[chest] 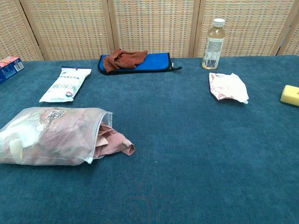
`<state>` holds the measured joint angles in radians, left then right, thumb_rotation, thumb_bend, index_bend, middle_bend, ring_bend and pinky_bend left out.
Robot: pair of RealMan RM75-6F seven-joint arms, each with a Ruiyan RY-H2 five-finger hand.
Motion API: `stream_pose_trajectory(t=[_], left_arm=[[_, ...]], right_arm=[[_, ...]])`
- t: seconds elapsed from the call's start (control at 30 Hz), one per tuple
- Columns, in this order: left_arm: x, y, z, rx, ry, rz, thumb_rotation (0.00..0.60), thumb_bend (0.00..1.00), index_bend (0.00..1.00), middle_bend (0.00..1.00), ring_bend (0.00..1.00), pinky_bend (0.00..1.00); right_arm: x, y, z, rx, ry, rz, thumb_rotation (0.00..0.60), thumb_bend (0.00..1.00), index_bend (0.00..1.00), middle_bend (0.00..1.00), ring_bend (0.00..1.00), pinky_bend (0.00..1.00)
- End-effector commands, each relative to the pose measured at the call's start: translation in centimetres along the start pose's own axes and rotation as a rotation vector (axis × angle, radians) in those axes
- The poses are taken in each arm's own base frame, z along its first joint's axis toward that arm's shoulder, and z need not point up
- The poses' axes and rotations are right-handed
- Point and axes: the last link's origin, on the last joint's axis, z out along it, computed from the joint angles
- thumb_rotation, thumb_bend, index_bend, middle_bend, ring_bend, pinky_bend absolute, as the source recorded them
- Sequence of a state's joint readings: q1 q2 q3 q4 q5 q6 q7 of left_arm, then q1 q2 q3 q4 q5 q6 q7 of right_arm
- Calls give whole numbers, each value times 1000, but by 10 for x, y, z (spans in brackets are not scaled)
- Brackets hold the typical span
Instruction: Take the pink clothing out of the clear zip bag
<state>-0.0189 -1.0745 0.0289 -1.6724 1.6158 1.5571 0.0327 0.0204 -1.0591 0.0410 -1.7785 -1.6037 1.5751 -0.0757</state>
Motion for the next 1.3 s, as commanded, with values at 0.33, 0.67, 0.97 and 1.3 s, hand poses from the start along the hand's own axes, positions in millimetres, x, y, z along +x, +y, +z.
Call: stream_pose_trajectory(t=[0.33, 0.67, 0.97, 1.3], left_arm=[[-4, 3, 11, -51, -51, -64, 600, 128, 0, 0, 0, 0], [-34, 21, 89, -138, -212, 7, 600, 128, 0, 0, 0, 0], [-70, 42, 125, -208, -330, 45, 600, 128, 0, 0, 0, 0], [-85, 55, 143, -206, -387, 58, 600, 128, 0, 0, 0, 0]], right_arm=[[1, 2, 0, -5, 3, 12, 600, 0, 0, 0, 0, 0], [2, 9, 5, -34, 5, 34, 600, 0, 0, 0, 0, 0], [1, 12, 7, -47, -2, 37, 600, 0, 0, 0, 0, 0], [1, 12, 6, -51, -5, 44, 600, 0, 0, 0, 0, 0]])
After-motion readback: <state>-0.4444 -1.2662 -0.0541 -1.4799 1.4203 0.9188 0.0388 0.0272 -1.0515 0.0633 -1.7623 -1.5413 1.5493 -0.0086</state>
